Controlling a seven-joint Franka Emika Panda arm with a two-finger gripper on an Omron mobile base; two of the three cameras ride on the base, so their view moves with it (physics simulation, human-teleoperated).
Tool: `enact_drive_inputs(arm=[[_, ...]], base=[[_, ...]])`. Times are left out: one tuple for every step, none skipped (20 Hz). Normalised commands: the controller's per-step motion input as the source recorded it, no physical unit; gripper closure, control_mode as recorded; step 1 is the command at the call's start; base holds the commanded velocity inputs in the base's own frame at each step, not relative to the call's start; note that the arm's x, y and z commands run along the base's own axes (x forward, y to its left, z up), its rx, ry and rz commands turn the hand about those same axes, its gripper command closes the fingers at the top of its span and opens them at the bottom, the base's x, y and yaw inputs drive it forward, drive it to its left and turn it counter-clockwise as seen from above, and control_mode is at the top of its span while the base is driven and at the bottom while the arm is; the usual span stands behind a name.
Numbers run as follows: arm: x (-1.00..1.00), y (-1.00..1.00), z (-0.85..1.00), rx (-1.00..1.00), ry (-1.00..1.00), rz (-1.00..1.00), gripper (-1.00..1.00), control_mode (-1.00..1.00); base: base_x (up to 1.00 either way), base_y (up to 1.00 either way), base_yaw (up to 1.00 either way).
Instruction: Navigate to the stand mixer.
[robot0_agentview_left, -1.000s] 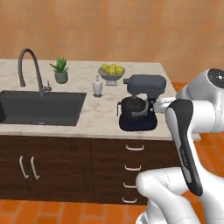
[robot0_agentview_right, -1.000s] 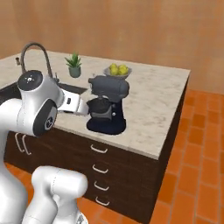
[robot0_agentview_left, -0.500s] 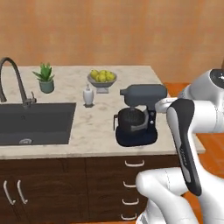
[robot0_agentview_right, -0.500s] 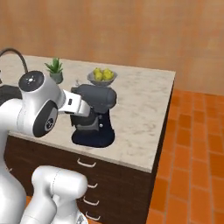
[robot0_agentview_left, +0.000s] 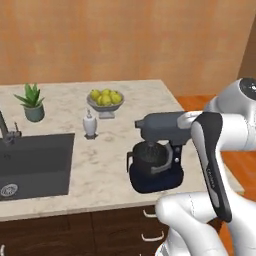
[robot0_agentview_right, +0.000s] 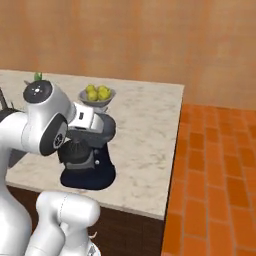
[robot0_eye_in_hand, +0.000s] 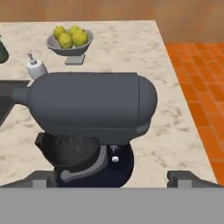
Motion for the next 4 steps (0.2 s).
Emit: enact_drive_inputs(arm=[[0.0,0.0,0.0,0.0,0.0,0.0,-1.0,1.0],[0.0,0.0,0.0,0.0,0.0,0.0,-1.0,1.0],[0.0,0.0,0.0,0.0,0.0,0.0,-1.0,1.0],[0.0,0.0,0.0,0.0,0.0,0.0,-1.0,1.0]], base=[[0.68,0.94,-0.27],[0.54,1.0,-0.31],[0.5,1.0,-0.33],[0.51,1.0,-0.35]])
